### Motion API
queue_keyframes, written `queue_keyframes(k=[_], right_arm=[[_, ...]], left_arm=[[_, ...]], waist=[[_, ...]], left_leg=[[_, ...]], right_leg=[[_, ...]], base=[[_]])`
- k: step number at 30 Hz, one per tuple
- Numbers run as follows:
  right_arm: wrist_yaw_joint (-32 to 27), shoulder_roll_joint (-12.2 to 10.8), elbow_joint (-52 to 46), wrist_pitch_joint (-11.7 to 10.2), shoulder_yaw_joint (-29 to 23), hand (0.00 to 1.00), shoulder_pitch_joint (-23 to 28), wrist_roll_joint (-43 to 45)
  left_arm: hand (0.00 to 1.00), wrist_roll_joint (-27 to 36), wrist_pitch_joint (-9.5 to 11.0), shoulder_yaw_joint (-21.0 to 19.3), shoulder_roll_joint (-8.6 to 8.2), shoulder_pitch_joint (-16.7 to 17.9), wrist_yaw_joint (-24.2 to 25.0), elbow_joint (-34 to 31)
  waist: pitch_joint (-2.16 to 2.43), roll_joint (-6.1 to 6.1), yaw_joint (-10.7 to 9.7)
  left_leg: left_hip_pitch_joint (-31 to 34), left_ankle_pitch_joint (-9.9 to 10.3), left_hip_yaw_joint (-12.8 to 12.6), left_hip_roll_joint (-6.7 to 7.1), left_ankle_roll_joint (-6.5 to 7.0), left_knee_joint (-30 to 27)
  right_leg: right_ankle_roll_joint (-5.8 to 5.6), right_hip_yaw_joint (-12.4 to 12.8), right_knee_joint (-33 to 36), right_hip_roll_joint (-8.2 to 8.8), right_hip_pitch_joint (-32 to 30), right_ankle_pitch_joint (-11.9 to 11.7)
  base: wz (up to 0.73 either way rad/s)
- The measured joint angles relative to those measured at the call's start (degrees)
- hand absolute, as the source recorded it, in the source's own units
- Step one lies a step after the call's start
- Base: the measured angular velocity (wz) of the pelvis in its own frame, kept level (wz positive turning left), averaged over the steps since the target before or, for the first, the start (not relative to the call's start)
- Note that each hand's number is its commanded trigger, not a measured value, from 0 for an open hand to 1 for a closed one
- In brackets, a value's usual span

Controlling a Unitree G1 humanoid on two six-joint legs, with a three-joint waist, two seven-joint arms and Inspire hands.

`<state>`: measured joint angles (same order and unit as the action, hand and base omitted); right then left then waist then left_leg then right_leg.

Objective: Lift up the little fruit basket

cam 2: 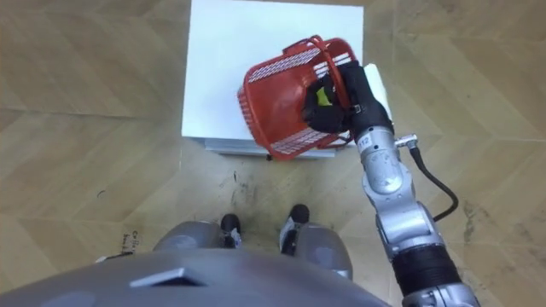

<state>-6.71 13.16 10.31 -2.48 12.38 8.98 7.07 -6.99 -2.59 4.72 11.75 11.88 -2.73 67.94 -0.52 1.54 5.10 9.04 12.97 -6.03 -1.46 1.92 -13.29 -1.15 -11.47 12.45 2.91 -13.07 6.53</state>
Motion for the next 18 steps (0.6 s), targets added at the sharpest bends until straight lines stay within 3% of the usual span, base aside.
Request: queue_keyframes(k=[6, 8, 18], right_arm=[[-2.1, 0.0, 0.0, -0.1, -0.1, 1.0, -0.7, 0.0], [-3.4, 0.1, 0.0, -0.5, -0.2, 1.0, -1.3, 0.0], [-5.4, -1.3, 0.0, -1.2, -0.1, 1.0, -4.2, 0.0]], left_arm=[[0.0, 0.0, 0.0, 0.0, 0.0, 0.0, 0.5, 0.1], [0.0, 0.0, 0.0, 0.0, 0.0, 0.0, 0.5, 0.1], [0.0, 0.0, -0.2, 0.1, -0.02, 0.8, -0.1, 0.3]], waist=[[0.07, -0.15, 0.0], [0.42, -0.3, 0.1], [0.39, -0.42, 0.3]], left_leg=[[0.7, 0.0, 0.0, 0.02, 0.0, 0.0], [1.6, 0.0, 0.0, 0.02, -0.01, -0.3], [2.8, -0.1, -0.1, -0.07, -0.06, -0.8]], right_leg=[[0.13, -0.6, -0.5, 0.11, -0.2, -0.1], [0.28, -1.2, -0.4, 0.3, -0.9, -0.2], [0.5, -1.3, 0.1, 0.35, -2.0, -0.4]], base=[[0.05], [0.07], [0.0]])
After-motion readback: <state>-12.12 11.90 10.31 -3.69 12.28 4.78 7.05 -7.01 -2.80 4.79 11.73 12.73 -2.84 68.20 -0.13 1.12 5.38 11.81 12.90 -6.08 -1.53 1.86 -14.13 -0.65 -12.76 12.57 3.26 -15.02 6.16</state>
